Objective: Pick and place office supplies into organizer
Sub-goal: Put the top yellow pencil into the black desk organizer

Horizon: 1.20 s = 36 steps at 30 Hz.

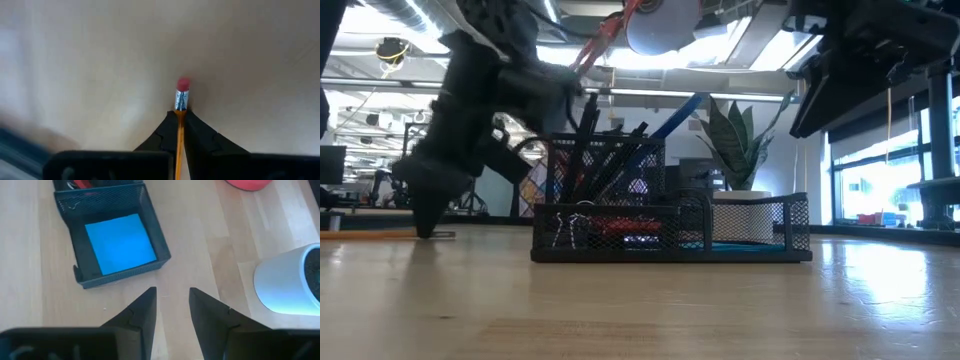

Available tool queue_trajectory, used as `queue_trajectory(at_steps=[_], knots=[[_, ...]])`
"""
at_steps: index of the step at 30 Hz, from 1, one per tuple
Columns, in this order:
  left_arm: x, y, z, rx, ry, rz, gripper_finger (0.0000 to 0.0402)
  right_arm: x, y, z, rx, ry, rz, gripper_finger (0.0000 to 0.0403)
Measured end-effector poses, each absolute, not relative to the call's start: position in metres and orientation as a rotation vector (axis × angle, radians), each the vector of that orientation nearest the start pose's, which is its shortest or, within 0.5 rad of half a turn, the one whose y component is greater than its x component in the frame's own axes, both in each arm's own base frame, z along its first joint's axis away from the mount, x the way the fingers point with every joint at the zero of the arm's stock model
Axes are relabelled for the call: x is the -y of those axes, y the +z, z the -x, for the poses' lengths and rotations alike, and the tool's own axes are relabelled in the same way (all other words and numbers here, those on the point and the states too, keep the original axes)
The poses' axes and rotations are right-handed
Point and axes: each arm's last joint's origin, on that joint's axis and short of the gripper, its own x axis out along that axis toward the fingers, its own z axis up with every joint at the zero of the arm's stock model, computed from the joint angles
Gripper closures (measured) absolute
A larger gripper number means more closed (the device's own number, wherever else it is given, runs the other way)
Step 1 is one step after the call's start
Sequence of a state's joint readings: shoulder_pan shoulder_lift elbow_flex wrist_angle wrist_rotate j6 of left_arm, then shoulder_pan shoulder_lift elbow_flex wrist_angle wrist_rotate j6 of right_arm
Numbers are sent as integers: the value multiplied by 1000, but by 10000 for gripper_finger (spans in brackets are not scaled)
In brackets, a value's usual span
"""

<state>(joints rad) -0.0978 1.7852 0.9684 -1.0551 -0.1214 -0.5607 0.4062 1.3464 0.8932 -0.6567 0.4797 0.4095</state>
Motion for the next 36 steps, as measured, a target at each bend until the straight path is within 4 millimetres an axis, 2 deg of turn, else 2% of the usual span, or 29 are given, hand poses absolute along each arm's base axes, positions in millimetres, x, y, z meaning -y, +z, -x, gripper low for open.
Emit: queue_trajectory(at_steps=[7, 12, 21, 36], knots=[[45, 138, -266, -1679, 361, 242, 389, -80, 224, -237, -956, -292, 81, 283], [59, 137, -271, -1624, 270, 226, 366, -77, 224, -238, -952, -305, 70, 283], [61, 135, -271, -1606, 268, 194, 321, -68, 225, -242, -946, -339, 48, 283], [59, 135, -275, -1540, 332, 176, 318, -57, 225, -245, -948, -368, 49, 283]])
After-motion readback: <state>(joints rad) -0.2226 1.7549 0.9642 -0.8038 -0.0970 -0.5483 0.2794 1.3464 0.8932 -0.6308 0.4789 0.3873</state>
